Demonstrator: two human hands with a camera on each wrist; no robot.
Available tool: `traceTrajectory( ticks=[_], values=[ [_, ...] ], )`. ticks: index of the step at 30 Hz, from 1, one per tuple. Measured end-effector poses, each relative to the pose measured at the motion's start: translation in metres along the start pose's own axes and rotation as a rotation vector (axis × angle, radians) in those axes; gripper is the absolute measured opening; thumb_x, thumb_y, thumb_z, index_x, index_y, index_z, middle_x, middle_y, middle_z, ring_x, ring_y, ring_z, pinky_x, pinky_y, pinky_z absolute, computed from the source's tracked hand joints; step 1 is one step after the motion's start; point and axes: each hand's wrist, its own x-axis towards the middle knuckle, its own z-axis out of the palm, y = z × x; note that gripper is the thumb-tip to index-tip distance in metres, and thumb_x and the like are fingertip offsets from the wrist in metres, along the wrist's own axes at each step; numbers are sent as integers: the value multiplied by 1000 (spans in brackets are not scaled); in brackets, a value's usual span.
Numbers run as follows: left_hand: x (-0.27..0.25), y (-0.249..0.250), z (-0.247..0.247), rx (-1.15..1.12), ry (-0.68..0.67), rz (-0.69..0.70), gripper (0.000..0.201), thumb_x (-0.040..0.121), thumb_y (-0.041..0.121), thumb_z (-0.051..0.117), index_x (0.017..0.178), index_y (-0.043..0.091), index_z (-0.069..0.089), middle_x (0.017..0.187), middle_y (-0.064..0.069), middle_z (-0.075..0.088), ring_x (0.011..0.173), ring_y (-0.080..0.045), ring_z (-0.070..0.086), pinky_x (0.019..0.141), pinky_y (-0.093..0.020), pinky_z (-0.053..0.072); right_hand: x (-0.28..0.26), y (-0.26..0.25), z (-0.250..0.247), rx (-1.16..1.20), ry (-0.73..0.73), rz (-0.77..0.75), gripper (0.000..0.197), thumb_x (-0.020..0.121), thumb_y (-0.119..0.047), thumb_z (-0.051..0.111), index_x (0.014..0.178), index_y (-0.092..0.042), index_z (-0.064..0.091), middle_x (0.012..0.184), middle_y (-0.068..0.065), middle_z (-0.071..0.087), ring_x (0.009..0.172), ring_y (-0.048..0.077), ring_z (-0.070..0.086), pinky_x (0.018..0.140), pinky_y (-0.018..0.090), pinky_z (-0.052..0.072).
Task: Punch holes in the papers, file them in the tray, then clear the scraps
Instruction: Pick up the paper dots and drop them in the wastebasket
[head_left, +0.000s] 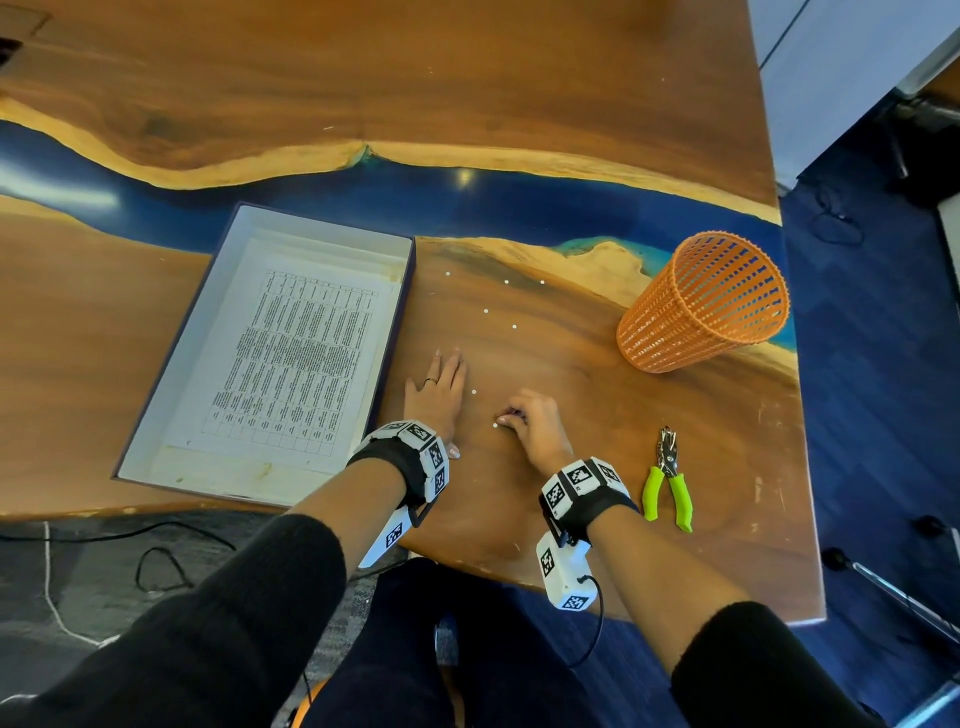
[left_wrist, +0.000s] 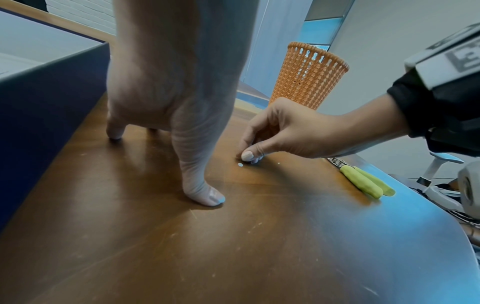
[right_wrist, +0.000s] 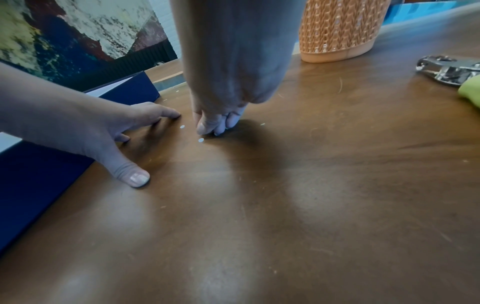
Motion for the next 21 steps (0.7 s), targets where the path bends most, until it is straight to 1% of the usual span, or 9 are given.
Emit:
traceTrajectory(
  ticks=[3,6,9,12,16,21],
  values=[
    [0,0,0,-2,-1,2,138,59,39,87,151,11,-12,159,1,-22,149,-24,-12,113,-50,28,-1,-1,0,-37,-60,-31,7,78,-1,69,83,3,71,90,19,62,82,30,59,78,35,46],
    [-1,0,0,-12,-3,1,137,59,38,87,151,11,-11,158,1,-22,149,-24,-12,113,-51,27,-2,-2,1,-87,-74,-42,7,78,-2,68,82,3,70,90,18,60,83,31,59,78,40,46],
    [-1,1,-1,-18,2,0,136,59,37,87,151,11,-10,159,2,-22,149,-23,-12,113,-50,27,-4,-2,1,-154,-72,-68,8,81,-5,64,81,2,68,88,16,58,82,30,57,74,40,45],
    [-1,1,0,-17,-4,-4,136,60,37,87,151,11,-11,159,1,-22,149,-24,-12,114,-51,27,-4,-4,1,-224,-106,-101,8,84,-5,60,82,1,64,90,16,56,83,31,56,73,42,45],
    [0,1,0,-23,-6,-2,136,60,37,87,151,11,-11,159,1,-22,149,-24,-13,114,-51,26,-1,-4,3,-288,-141,-119,7,87,-3,56,84,2,60,95,17,54,84,34,56,74,44,46],
    [0,0,0,-20,-3,3,136,60,38,87,151,11,-10,159,1,-21,149,-24,-13,113,-52,27,0,-1,8,-338,-150,-145,7,89,-2,52,87,1,58,98,18,53,84,36,56,77,46,46]
  ],
)
